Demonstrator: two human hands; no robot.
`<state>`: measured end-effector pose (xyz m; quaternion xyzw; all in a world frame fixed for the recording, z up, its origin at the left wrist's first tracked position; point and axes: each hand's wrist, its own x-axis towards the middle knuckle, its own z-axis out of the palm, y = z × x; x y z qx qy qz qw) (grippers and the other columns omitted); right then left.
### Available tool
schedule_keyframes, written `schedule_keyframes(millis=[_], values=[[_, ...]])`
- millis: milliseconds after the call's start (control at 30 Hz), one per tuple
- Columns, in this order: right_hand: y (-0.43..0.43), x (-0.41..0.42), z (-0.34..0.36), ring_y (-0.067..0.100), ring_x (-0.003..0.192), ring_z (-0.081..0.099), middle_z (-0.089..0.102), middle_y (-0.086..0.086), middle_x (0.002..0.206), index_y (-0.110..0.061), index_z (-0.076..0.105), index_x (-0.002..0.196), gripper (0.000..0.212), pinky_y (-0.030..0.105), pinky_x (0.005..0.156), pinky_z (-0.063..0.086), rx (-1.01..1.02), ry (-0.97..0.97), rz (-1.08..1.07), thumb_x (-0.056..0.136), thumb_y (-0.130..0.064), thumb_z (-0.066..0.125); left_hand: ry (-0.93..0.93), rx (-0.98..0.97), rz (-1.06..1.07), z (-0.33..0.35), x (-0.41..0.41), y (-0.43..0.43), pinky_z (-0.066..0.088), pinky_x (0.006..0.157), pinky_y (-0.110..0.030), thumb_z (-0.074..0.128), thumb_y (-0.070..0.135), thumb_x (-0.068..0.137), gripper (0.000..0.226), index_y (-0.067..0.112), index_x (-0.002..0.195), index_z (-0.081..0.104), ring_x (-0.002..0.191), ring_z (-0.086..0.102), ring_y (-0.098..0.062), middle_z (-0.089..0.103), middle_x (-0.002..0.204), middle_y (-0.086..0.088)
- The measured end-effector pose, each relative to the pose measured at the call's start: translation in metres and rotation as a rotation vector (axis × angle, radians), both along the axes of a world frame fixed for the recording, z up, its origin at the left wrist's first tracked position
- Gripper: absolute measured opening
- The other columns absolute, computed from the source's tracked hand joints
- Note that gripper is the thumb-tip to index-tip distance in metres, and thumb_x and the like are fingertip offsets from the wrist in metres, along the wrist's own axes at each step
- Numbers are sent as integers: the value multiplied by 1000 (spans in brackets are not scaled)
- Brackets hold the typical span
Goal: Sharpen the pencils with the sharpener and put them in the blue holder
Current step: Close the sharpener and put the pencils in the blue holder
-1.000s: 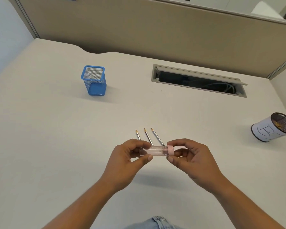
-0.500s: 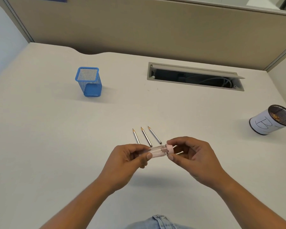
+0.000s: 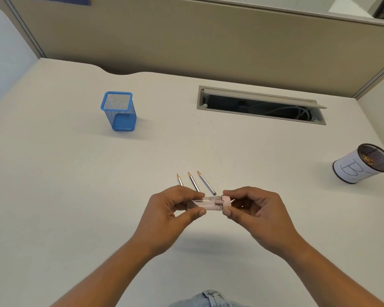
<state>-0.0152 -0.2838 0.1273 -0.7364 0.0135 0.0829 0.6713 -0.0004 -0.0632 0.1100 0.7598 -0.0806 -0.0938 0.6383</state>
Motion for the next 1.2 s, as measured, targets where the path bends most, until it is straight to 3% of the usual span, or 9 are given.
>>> schedule_keyframes(millis=[267, 500, 733, 833, 1000, 1133, 1200], values=[[2, -1, -5, 17, 62, 67, 77, 4, 77, -7, 76, 83, 22, 22, 63, 55, 91, 12, -40, 65, -17, 84, -112, -41, 61, -7, -1, -2, 56, 84, -28, 82, 14, 70, 21, 18, 91, 78, 92, 70, -17, 75, 96, 10], [0, 1, 1, 19, 80, 71, 76, 5, 95, -11, 77, 90, 21, 20, 73, 54, 9, -131, 40, 70, -15, 82, 5, -39, -8, -4, 2, 4, 53, 74, -16, 81, 23, 75, 25, 31, 98, 77, 79, 70, -7, 77, 88, 12], [1, 5, 0, 19, 85, 73, 76, 1, 88, -3, 75, 87, 24, 18, 72, 53, -17, -144, 23, 69, -16, 83, -6, -25, -3, -2, 6, 1, 53, 73, -16, 78, 28, 74, 24, 30, 98, 77, 80, 70, -10, 76, 90, 12], [-1, 6, -1, 22, 88, 73, 77, -2, 88, -4, 75, 86, 23, 17, 72, 53, -30, -139, 11, 69, -17, 83, -3, -5, 7, -5, 5, -2, 57, 77, -23, 79, 27, 77, 24, 33, 99, 76, 82, 71, -16, 77, 91, 8], [-7, 6, -5, 23, 84, 73, 76, -3, 91, -14, 76, 87, 18, 21, 74, 56, -91, -112, 54, 73, -7, 85, -45, 74, -32, -10, 6, -4, 55, 78, -21, 79, 22, 78, 27, 35, 100, 76, 83, 70, -10, 75, 91, 16], [-13, 7, -11, 22, 84, 74, 77, -5, 95, -24, 75, 92, 30, 23, 74, 58, -157, -96, 93, 74, -2, 84, -129, 145, -54, -9, 10, -8, 57, 70, -41, 78, 28, 78, 22, 30, 100, 76, 83, 69, -14, 72, 90, 16], [-13, 8, -13, 18, 86, 73, 76, -8, 96, -27, 76, 96, 33, 21, 75, 58, -216, -117, 109, 75, -4, 84, -175, 162, -72, -8, 13, -11, 55, 68, -33, 79, 28, 78, 22, 30, 99, 76, 81, 67, -12, 70, 89, 18]])
